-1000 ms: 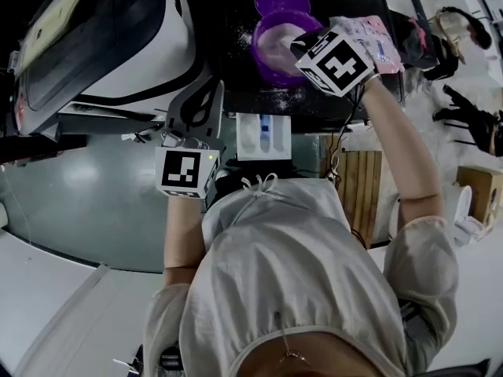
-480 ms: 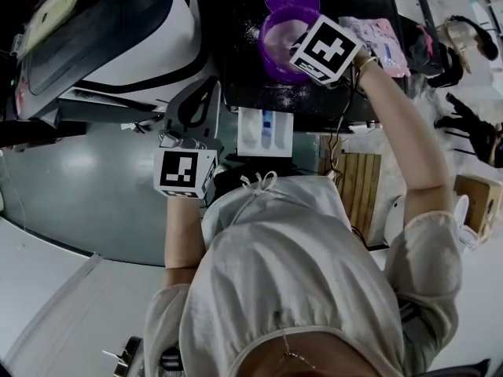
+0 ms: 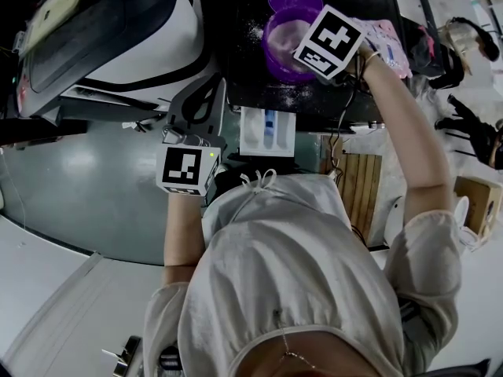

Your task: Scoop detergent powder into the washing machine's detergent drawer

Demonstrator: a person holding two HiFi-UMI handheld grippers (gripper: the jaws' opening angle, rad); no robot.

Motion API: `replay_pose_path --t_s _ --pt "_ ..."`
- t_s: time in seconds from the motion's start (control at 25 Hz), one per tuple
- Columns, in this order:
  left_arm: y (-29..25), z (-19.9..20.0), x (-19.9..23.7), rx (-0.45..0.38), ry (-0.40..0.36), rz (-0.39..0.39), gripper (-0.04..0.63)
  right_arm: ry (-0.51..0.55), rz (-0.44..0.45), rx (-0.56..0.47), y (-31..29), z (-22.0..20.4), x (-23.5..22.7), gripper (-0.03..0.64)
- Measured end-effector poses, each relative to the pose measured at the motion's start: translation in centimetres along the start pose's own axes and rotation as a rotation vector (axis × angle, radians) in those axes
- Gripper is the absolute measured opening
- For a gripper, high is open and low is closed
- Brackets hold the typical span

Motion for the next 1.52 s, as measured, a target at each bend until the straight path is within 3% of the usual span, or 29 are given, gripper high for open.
replay_pose_path --t_s 0.2,0.44,0.68,0.88,0.96,1.2,1.52 --pt "-0.5 0.3 0.1 -0.02 -0.043 -0.022 0.026 -0.066 0.058 -0.024 0.5 -0.3 -0.4 0.009" --pt "-1.0 0.5 0.0 -0.017 -0.028 -0.029 0.026 -0.219 0.18 -0.098 1.7 -1.1 -1.3 0.01" --pt "-1.7 0.7 -0.3 -0.016 -0.032 -0.036 0.027 -0.46 0.375 -0.251 3.1 -2.2 -2.9 0.009" --pt "-2.3 1.1 -0.6 -0.016 -0.034 -0.041 0.026 -0.53 0.577 -0.438 4.1 -1.7 -3.2 0.009" --pt "-2.5 1.4 -0.8 -0.019 -0.038 -0.042 0.027 -0.629 0.665 -0.493 4.4 -2.1 -2.6 0.009" --pt "-2.8 1.9 -1.4 -0.024 -0.048 -0.037 0.027 -0.802 0.725 -0.635 5.3 -3.7 -2.6 0.009" --pt "-2.9 2.0 -2.5 -0.03 -0.042 -0.031 0.028 -0.92 0.819 -0.805 5.4 -5.6 -2.2 0.011"
Point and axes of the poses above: the fingertips, and each gripper's own axes: y backward along the fingers, x to its left, z out of its top, the point moved 6 cm from there along y, backward along the fingers, and after that the axes turned 3 degrees about x, right-handed, at the moved point
